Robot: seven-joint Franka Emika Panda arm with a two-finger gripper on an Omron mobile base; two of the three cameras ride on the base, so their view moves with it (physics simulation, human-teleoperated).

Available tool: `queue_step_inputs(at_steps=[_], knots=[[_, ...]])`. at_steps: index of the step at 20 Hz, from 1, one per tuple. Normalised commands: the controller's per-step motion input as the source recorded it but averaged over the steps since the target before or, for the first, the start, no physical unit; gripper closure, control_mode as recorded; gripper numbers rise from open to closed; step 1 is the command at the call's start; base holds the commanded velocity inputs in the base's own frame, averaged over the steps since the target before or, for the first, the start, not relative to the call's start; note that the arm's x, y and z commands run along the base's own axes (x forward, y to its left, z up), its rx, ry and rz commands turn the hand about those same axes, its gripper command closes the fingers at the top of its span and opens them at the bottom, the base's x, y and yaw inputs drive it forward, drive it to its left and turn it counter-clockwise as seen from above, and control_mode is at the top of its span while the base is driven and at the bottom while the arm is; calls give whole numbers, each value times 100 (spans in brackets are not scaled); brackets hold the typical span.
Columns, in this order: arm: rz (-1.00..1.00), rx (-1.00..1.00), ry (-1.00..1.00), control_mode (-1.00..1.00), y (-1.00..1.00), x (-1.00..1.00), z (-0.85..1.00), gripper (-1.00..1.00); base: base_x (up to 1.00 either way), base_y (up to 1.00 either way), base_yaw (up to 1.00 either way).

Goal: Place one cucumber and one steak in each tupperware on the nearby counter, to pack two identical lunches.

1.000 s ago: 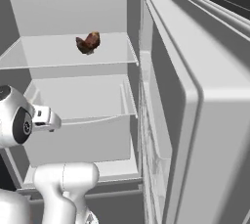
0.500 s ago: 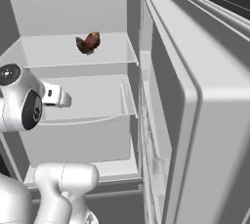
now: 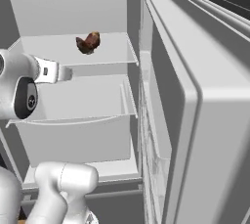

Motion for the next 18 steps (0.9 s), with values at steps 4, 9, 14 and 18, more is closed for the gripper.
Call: queue_step_inputs(at_steps=[4, 9, 14, 18], knots=[[-11, 2, 4, -100, -34, 41, 100, -100, 0, 0, 0], [5, 2, 33, -100, -24, 68, 84, -100, 0, 0, 0], [3, -3, 9, -100, 3, 18, -15, -100, 0, 0, 0], [0, -6, 0, -100, 7, 68, -41, -100, 0, 0, 0]])
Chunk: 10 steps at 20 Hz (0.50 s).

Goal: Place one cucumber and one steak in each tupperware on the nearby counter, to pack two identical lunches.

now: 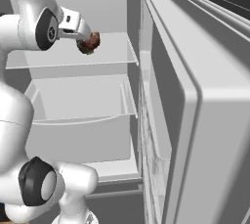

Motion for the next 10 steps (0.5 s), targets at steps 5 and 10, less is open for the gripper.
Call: queue_step_inputs(at_steps=[5, 10], knots=[[0, -3, 0, -100, 8, 77, -30, -100, 0, 0, 0], [0, -4, 0, -100, 10, 73, -43, -100, 0, 0, 0]])
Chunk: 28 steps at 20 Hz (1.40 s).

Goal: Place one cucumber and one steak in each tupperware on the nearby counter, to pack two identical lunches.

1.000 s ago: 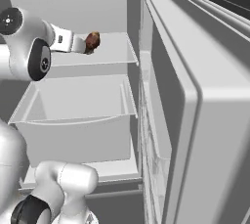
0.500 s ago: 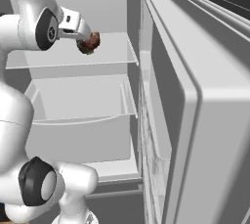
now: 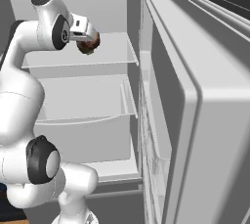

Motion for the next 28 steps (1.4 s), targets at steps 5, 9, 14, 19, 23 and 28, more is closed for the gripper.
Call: queue_step_inputs(at_steps=[5, 9, 14, 19, 23, 28], knots=[[-5, -1, 2, -100, 11, 79, -10, -100, 0, 0, 0], [-6, 0, 2, -100, 1, 63, -5, -100, 0, 0, 0], [-6, 0, 8, -100, 0, 20, -26, -100, 0, 0, 0], [-8, 0, 9, -100, -7, -9, -55, 100, 0, 0, 0], [-4, 1, 2, -100, -11, 2, -61, 100, 0, 0, 0], [0, 1, -9, -100, 0, 4, -21, 100, 0, 0, 0]])
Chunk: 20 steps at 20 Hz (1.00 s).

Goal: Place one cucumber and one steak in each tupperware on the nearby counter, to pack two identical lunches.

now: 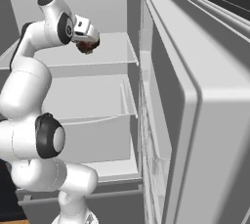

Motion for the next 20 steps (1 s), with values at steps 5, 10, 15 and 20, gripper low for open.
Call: queue_step_inputs(at_steps=[5, 10, 15, 20], knots=[[0, 2, -21, -100, 0, -63, 0, 100, 0, 0, 0], [0, 18, -51, -100, -2, -100, 9, 100, 0, 0, 0], [0, 27, -62, -100, -2, -100, 20, 100, 0, 0, 0], [0, 26, -52, -100, 0, -100, 14, 100, 0, 0, 0]])
